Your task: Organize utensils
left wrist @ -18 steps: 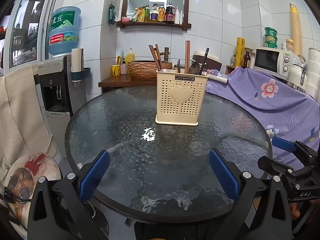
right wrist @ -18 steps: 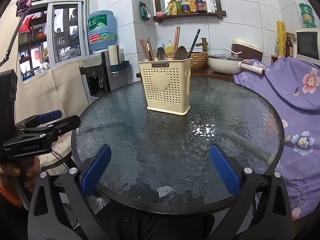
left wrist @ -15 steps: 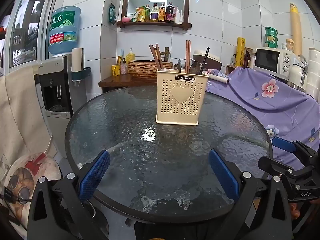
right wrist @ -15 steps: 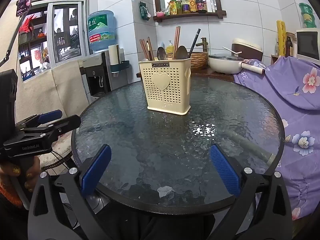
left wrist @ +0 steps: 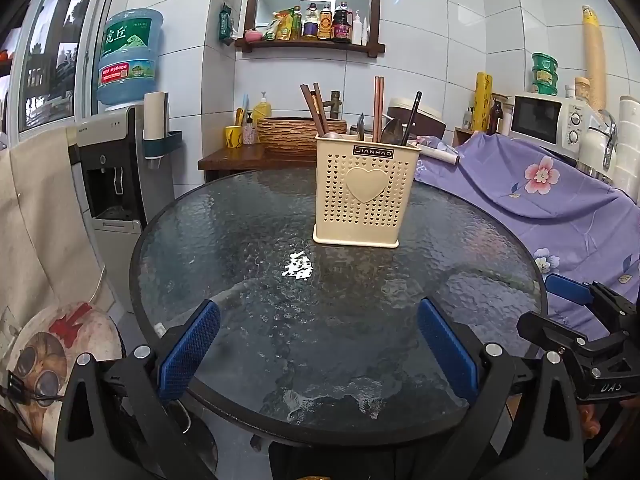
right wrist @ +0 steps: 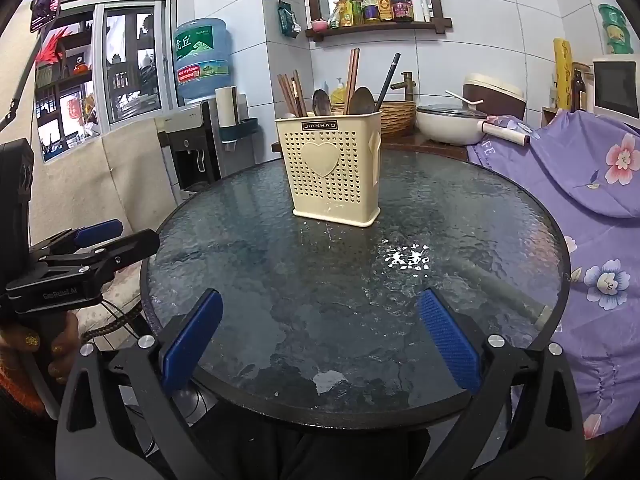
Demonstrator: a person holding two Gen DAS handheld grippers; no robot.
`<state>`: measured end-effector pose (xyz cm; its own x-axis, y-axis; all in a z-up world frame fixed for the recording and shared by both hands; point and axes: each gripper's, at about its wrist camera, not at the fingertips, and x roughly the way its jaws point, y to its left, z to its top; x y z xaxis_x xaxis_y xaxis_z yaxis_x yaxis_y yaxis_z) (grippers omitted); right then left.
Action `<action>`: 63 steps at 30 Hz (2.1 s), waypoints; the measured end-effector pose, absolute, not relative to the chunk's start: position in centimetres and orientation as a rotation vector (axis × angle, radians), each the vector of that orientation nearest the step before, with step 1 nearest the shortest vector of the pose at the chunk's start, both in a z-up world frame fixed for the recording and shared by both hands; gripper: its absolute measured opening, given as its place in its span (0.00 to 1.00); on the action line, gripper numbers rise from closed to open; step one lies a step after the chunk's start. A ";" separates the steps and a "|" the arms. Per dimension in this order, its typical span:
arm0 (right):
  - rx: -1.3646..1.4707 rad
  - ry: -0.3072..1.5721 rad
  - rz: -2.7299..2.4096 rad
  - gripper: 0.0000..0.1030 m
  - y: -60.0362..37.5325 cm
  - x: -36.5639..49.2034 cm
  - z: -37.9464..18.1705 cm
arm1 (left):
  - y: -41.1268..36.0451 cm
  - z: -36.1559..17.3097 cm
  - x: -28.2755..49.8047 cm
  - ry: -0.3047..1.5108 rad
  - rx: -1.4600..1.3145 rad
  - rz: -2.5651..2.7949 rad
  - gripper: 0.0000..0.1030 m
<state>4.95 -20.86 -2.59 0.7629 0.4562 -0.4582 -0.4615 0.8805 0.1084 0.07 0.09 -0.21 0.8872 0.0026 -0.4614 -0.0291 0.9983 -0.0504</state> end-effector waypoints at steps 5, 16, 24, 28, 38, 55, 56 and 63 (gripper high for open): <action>-0.011 0.500 0.501 0.94 -21.3 5.3 -2.2 | 0.1 -0.6 0.6 0.487 -0.056 0.013 0.94; 0.106 0.843 0.058 0.95 -26.4 22.3 -4.8 | 3.3 -3.1 9.0 0.714 -0.085 0.087 0.94; 0.062 0.969 -0.069 0.96 -25.9 31.5 -7.8 | 5.4 -4.9 13.9 0.806 -0.100 0.146 0.94; 0.076 0.926 -0.116 0.96 -25.7 32.3 -8.2 | 6.3 -5.2 14.1 0.818 -0.120 0.142 0.94; 0.081 0.931 -0.114 0.96 -25.5 32.8 -8.3 | 6.9 -2.3 12.1 0.732 -0.154 0.125 0.94; 0.082 0.928 -0.116 0.96 -25.5 32.8 -8.4 | 9.4 -1.4 7.7 0.675 -0.192 0.138 0.94; 0.081 0.929 -0.117 0.96 -25.5 32.8 -8.4 | 9.6 -1.4 7.7 0.675 -0.203 0.145 0.94; 0.081 0.928 -0.117 0.96 -25.6 32.8 -8.4 | 9.8 -1.9 7.3 0.682 -0.217 0.140 0.94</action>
<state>32.81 -25.57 -8.39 0.5940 -0.0651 -0.8019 0.1353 0.9906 0.0198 7.26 9.80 -1.91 0.7682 0.0574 -0.6376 -0.1989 0.9681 -0.1525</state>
